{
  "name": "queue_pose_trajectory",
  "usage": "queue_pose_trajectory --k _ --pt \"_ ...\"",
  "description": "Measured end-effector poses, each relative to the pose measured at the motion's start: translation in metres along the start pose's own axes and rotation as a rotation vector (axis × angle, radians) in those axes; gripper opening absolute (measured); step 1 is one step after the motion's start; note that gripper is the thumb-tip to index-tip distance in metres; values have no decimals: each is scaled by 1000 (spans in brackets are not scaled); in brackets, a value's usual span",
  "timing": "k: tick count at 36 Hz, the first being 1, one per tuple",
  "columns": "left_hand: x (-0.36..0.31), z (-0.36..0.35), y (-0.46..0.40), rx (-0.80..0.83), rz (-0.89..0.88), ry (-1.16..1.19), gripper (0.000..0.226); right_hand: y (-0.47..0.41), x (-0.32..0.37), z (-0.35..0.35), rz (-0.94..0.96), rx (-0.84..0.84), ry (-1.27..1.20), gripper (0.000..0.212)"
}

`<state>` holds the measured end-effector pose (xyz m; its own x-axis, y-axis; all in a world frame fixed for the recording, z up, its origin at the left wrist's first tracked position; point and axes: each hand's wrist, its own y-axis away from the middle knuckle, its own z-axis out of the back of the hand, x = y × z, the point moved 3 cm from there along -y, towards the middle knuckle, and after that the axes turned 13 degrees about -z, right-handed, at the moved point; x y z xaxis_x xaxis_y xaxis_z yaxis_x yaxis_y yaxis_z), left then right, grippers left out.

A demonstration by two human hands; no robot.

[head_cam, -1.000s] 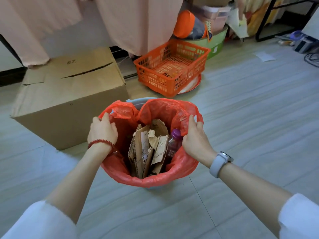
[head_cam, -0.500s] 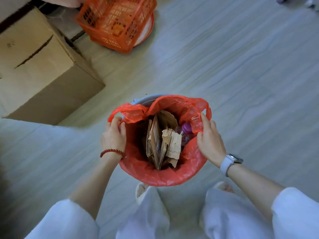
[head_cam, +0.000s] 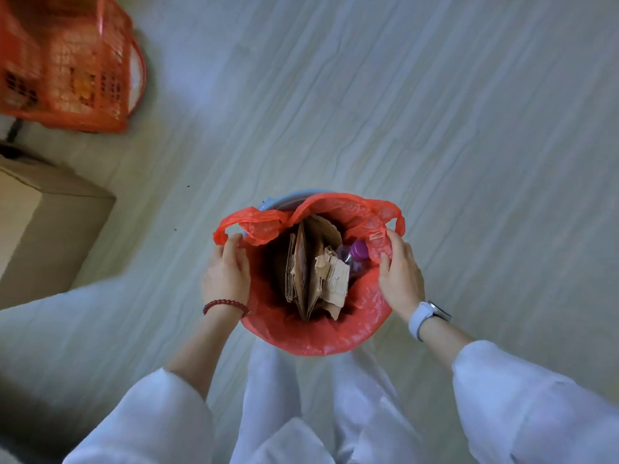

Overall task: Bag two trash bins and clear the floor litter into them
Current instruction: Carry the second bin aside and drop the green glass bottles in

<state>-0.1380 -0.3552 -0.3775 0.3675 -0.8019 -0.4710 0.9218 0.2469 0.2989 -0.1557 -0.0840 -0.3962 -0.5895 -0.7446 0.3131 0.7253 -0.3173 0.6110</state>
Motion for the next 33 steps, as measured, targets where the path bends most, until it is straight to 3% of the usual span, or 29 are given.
queue_pose_trajectory --k 7,18,25,33 --pt "-62 -11 -21 187 -195 8 33 29 -45 35 -225 -119 -143 46" --pt "-169 -44 -10 453 -682 -114 33 120 -123 40 -623 -354 -469 47" --pt "-247 -89 64 667 -1032 -240 33 212 -185 25 -910 -477 -693 47" --pt "-323 -148 220 888 -1409 -396 35 325 -270 3 -1261 -616 -957 46"
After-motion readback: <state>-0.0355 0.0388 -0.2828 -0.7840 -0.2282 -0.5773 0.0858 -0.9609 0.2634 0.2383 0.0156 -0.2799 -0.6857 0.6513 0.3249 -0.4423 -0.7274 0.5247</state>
